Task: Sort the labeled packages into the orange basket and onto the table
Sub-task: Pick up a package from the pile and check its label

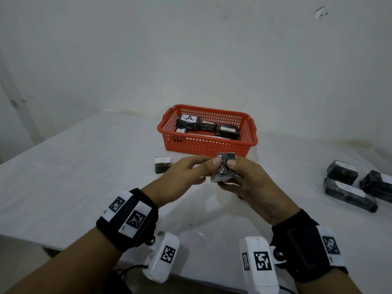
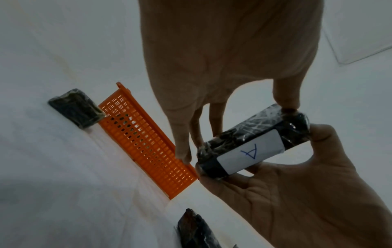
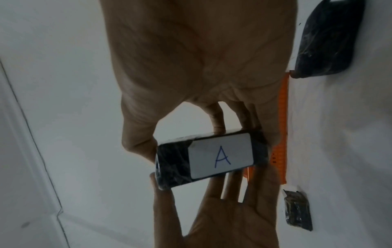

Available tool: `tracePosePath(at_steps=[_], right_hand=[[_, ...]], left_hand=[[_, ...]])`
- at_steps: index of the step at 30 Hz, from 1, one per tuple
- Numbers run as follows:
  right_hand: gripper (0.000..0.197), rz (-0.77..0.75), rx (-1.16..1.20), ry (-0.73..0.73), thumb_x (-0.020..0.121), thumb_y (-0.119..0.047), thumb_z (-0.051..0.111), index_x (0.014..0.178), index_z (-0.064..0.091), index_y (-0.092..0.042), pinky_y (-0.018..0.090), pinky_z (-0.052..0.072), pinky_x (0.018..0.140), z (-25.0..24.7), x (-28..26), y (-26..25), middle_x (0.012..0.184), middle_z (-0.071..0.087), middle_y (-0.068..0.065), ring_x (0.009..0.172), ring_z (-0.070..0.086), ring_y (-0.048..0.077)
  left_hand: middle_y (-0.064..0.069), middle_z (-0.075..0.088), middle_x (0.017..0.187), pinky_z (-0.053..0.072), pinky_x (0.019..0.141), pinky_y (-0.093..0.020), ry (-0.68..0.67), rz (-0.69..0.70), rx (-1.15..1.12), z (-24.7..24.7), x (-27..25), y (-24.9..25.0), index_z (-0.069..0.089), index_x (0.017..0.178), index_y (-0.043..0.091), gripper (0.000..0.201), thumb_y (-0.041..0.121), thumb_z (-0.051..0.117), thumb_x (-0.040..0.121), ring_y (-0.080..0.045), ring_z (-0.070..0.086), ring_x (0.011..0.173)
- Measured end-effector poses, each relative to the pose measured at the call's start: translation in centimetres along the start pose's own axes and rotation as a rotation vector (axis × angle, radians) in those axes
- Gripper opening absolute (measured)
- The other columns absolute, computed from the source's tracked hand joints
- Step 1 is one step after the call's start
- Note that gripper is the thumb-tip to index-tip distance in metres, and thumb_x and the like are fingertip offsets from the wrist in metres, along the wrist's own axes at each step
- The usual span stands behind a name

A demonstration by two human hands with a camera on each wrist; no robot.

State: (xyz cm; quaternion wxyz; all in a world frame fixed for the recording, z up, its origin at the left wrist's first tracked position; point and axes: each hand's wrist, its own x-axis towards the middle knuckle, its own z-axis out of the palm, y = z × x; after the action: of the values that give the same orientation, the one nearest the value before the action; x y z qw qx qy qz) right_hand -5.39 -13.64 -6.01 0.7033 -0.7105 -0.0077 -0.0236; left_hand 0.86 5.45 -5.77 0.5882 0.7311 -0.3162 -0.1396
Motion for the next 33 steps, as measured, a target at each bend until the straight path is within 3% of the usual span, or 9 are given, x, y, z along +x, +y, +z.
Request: tracePosePath(at_steps=[5, 7, 12, 16, 18, 23, 26, 29, 33], right_hand=[[0.080, 0.038, 0.015, 0.030, 0.072, -0.060, 0.076, 0.134, 0.060, -0.013, 0.048, 0.052, 0.111, 0.3, 0.1, -0.1, 0.124, 0.076, 0.004, 0.118, 0.072, 0.025], [0.074, 0.032, -0.002, 0.051, 0.074, -0.060, 0.075, 0.130, 0.064, -0.013, 0.048, 0.052, 0.110, 0.4, 0.1, -0.2, 0.121, 0.077, 0.003, 0.116, 0.073, 0.024], [0.053, -0.008, -0.017, 0.093, 0.086, -0.054, 0.067, 0.123, 0.072, -0.015, 0.047, 0.055, 0.108, 0.4, 0.0, -0.6, 0.115, 0.079, 0.002, 0.112, 0.075, 0.023], [0.053, 0.022, -0.013, 0.041, 0.082, -0.057, 0.065, 0.122, 0.072, -0.023, 0.045, 0.054, 0.107, 0.3, -0.2, -0.5, 0.117, 0.079, -0.001, 0.113, 0.074, 0.023], [0.059, 0.033, -0.003, 0.056, 0.079, -0.054, 0.069, 0.124, 0.070, -0.016, 0.048, 0.054, 0.109, 0.3, -0.1, -0.5, 0.117, 0.079, 0.003, 0.113, 0.075, 0.025], [0.050, 0.032, -0.021, 0.053, 0.085, -0.056, 0.075, 0.119, 0.075, -0.019, 0.048, 0.056, 0.106, 0.1, -0.3, -0.6, 0.113, 0.079, 0.004, 0.111, 0.075, 0.027], [0.055, 0.041, -0.046, 0.000, 0.082, -0.063, 0.064, 0.123, 0.073, -0.027, 0.041, 0.061, 0.097, -0.3, -0.4, -0.5, 0.116, 0.079, 0.000, 0.110, 0.076, 0.024], [0.051, 0.024, -0.057, -0.009, 0.083, -0.048, 0.072, 0.131, 0.067, -0.030, 0.033, 0.060, 0.084, -1.0, -0.6, -0.2, 0.121, 0.078, 0.003, 0.110, 0.075, 0.023], [0.036, -0.018, -0.164, 0.103, 0.090, -0.037, 0.077, 0.125, 0.068, -0.041, 0.033, 0.059, 0.082, -1.7, -0.4, 0.6, 0.115, 0.078, 0.001, 0.101, 0.073, 0.018]], left_hand=[[-0.004, 0.078, 0.113, 0.060, 0.098, -0.046, 0.111, 0.039, -0.101, 0.3, 0.3, -0.4, 0.076, 0.116, 0.013, 0.056, 0.056, 0.064, 0.082, -0.023, 0.074, 0.107], [-0.003, 0.078, 0.111, 0.061, 0.096, -0.044, 0.136, 0.051, -0.099, 0.6, 0.4, -0.5, 0.077, 0.113, 0.016, 0.054, 0.056, 0.064, 0.080, -0.023, 0.074, 0.105], [0.003, 0.077, 0.119, 0.056, 0.103, -0.042, 0.060, 0.007, -0.096, 0.8, 0.5, -0.1, 0.074, 0.121, 0.024, 0.040, 0.051, 0.063, 0.094, -0.016, 0.071, 0.114], [-0.002, 0.078, 0.114, 0.058, 0.102, -0.044, 0.099, 0.005, -0.113, 0.9, 0.5, 0.3, 0.074, 0.118, 0.015, 0.042, 0.046, 0.061, 0.094, -0.021, 0.074, 0.108], [-0.003, 0.078, 0.114, 0.056, 0.104, -0.047, 0.087, -0.011, -0.126, 0.8, 0.5, 0.3, 0.074, 0.119, 0.011, 0.047, 0.050, 0.062, 0.094, -0.022, 0.075, 0.108], [-0.001, 0.076, 0.122, 0.053, 0.108, -0.049, 0.012, -0.084, -0.156, 0.9, 0.5, -0.2, 0.070, 0.127, 0.019, 0.049, 0.053, 0.058, 0.094, -0.023, 0.072, 0.114], [-0.003, 0.076, 0.118, 0.055, 0.104, -0.051, 0.045, -0.116, -0.215, 1.0, 0.7, 0.2, 0.074, 0.118, 0.028, 0.038, 0.055, 0.061, 0.094, -0.029, 0.075, 0.107], [-0.005, 0.076, 0.116, 0.057, 0.102, -0.052, 0.092, -0.145, -0.314, 1.1, 0.9, 0.9, 0.078, 0.105, 0.042, 0.032, 0.057, 0.051, 0.098, -0.032, 0.076, 0.105], [-0.021, 0.071, 0.125, 0.056, 0.101, -0.055, 0.073, -0.226, -0.520, 1.4, 1.5, 1.3, 0.067, 0.129, 0.022, 0.052, 0.060, 0.044, 0.102, -0.045, 0.073, 0.107]])
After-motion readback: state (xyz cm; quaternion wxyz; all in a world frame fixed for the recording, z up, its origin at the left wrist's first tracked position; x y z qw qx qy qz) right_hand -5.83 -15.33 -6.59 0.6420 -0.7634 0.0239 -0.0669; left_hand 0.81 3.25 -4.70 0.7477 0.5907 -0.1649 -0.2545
